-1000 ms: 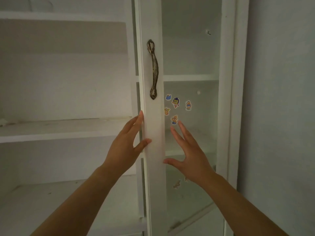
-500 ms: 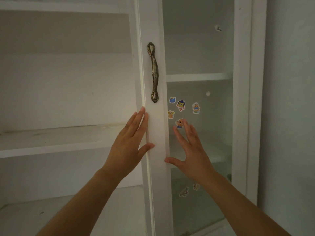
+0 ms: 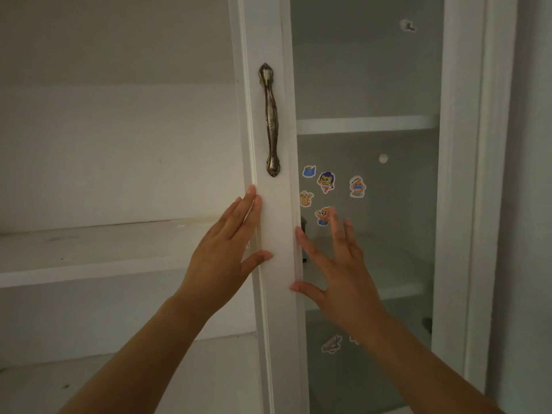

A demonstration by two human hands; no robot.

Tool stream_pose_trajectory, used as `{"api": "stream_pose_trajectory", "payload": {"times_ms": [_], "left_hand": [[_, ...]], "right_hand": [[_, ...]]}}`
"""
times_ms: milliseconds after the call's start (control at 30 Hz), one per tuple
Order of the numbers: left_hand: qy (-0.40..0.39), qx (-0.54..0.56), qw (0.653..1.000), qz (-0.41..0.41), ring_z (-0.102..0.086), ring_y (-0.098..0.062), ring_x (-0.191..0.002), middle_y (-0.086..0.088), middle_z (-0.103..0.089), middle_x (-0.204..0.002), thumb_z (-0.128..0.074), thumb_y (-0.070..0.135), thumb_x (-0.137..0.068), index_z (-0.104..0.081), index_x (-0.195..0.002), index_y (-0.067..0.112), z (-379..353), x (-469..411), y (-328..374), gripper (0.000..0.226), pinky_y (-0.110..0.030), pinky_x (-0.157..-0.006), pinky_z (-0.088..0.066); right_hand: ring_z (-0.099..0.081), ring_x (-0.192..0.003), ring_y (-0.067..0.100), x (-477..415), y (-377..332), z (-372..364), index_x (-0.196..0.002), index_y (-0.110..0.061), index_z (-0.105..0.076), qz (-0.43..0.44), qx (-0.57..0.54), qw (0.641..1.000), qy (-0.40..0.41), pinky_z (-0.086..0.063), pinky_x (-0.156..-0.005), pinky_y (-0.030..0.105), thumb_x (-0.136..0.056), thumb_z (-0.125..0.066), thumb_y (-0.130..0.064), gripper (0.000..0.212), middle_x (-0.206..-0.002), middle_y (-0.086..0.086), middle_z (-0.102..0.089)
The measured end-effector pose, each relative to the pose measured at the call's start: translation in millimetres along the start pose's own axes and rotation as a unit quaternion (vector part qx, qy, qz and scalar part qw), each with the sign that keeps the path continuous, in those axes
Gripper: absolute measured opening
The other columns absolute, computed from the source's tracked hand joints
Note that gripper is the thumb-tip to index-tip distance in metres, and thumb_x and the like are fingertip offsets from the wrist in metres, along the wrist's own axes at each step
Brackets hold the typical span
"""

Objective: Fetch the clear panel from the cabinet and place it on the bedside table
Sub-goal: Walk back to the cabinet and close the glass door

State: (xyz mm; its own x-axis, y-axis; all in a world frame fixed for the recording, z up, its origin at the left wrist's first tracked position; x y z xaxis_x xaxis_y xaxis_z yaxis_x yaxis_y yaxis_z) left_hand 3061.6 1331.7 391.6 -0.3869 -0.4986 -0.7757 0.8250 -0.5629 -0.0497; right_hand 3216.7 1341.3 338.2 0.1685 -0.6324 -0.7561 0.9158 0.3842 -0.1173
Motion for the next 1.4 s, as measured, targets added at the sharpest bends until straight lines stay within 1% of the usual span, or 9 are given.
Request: {"api": "stream_pose_trajectory", "payload": {"times_ms": [100, 200, 367, 567, 700, 867, 1100, 1300, 1400], "left_hand": [[-0.001, 0.006, 1.000, 0.002, 0.002, -0.005, -0.136, 0.017, 0.017, -0.145, -0.036, 0.054, -0.075, 0.012, -0.138, 0.027, -2, -1, -1, 0.084, -0.029, -0.107, -0.011], [0.003, 0.006, 1.000, -0.009, -0.001, -0.006, -0.137, 0.015, 0.013, -0.149, -0.035, 0.055, -0.077, 0.010, -0.140, 0.026, -2, 1, -1, 0.083, -0.031, -0.108, -0.012], [-0.009, 0.005, 1.000, -0.017, 0.002, -0.004, -0.137, 0.019, 0.019, -0.148, -0.032, 0.065, -0.072, 0.015, -0.140, 0.030, -7, 0, -4, 0.089, -0.032, -0.107, -0.010], [0.002, 0.020, 1.000, -0.022, -0.001, -0.007, -0.139, 0.016, 0.016, -0.150, -0.035, 0.065, -0.072, 0.014, -0.141, 0.030, -13, -1, -9, 0.091, -0.032, -0.108, -0.009], [0.002, 0.021, 1.000, -0.007, 0.000, -0.009, -0.140, 0.015, 0.017, -0.149, -0.042, 0.059, -0.073, 0.012, -0.140, 0.027, -18, -8, -14, 0.092, -0.033, -0.109, -0.011], [-0.001, 0.027, 1.000, -0.008, 0.002, -0.006, -0.137, 0.017, 0.021, -0.147, -0.034, 0.064, -0.071, 0.017, -0.139, 0.030, -25, -11, -20, 0.092, -0.030, -0.108, -0.011], [0.004, 0.045, 0.999, -0.020, -0.001, -0.007, -0.139, 0.013, 0.015, -0.150, -0.047, 0.055, -0.075, 0.012, -0.140, 0.026, -23, -10, -17, 0.092, -0.028, -0.109, -0.013], [-0.010, 0.039, 0.999, -0.001, 0.005, -0.002, -0.134, 0.019, 0.026, -0.143, -0.057, 0.048, -0.078, 0.019, -0.136, 0.029, -21, -10, -15, 0.098, -0.025, -0.107, -0.011], [-0.008, 0.025, 1.000, 0.017, -0.006, -0.008, -0.139, 0.018, 0.025, -0.144, -0.061, 0.046, -0.078, 0.018, -0.138, 0.027, -17, -8, -11, 0.101, -0.024, -0.104, -0.017]], "right_hand": [[0.022, -0.138, 0.030, 0, -1, 0, -0.136, -0.054, 0.010, 0.003, 0.004, 1.000, 0.004, -0.020, -0.107, 0.064, -0.073, -0.042, -0.067, 0.083, -0.149, -0.004, 0.030], [0.015, -0.139, 0.034, 1, -2, 2, -0.140, -0.049, -0.002, 0.007, 0.003, 1.000, 0.015, -0.024, -0.105, 0.065, -0.073, -0.040, -0.068, 0.080, -0.151, -0.002, 0.025], [0.019, -0.139, 0.030, 2, 0, 2, -0.140, -0.049, 0.004, 0.000, 0.030, 0.999, 0.016, -0.023, -0.108, 0.062, -0.074, -0.038, -0.069, 0.081, -0.151, -0.002, 0.028], [0.023, -0.139, 0.029, -2, 2, -4, -0.139, -0.049, 0.009, 0.012, 0.050, 0.999, 0.019, -0.002, -0.110, 0.048, -0.075, -0.036, -0.070, 0.081, -0.150, 0.000, 0.030], [0.022, -0.139, 0.031, -9, 3, -10, -0.140, -0.048, 0.010, 0.003, 0.046, 0.999, 0.024, -0.012, -0.112, 0.053, -0.075, -0.032, -0.070, 0.080, -0.151, 0.000, 0.029], [0.015, -0.139, 0.032, -13, 7, -16, -0.143, -0.043, 0.000, -0.004, 0.049, 0.998, 0.038, -0.020, -0.108, 0.057, -0.078, -0.022, -0.074, 0.076, -0.154, 0.005, 0.019], [0.021, -0.139, 0.029, -11, 5, -15, -0.142, -0.047, 0.004, 0.003, 0.039, 0.998, 0.039, -0.019, -0.110, 0.058, -0.076, -0.037, -0.069, 0.080, -0.152, 0.000, 0.025], [0.018, -0.139, 0.031, -9, 2, -10, -0.141, -0.047, 0.005, -0.003, 0.039, 0.999, 0.035, -0.020, -0.110, 0.058, -0.076, -0.034, -0.070, 0.079, -0.153, 0.001, 0.023], [0.017, -0.140, 0.031, -9, 0, -7, -0.141, -0.046, 0.002, -0.005, 0.023, 0.999, 0.022, -0.021, -0.111, 0.056, -0.077, -0.039, -0.068, 0.079, -0.152, 0.000, 0.023]]}}
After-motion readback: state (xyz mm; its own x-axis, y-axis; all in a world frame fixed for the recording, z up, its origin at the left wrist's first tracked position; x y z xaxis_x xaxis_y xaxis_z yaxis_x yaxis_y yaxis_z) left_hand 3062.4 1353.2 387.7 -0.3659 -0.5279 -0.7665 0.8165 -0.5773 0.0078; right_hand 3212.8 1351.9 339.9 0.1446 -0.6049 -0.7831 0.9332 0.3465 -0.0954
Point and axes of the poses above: each hand's wrist, its own x-axis away from the middle knuckle, its own z-axis out of the back of the hand, y = z × x, the point moved 8 cm from there along -x, towards the middle knuckle
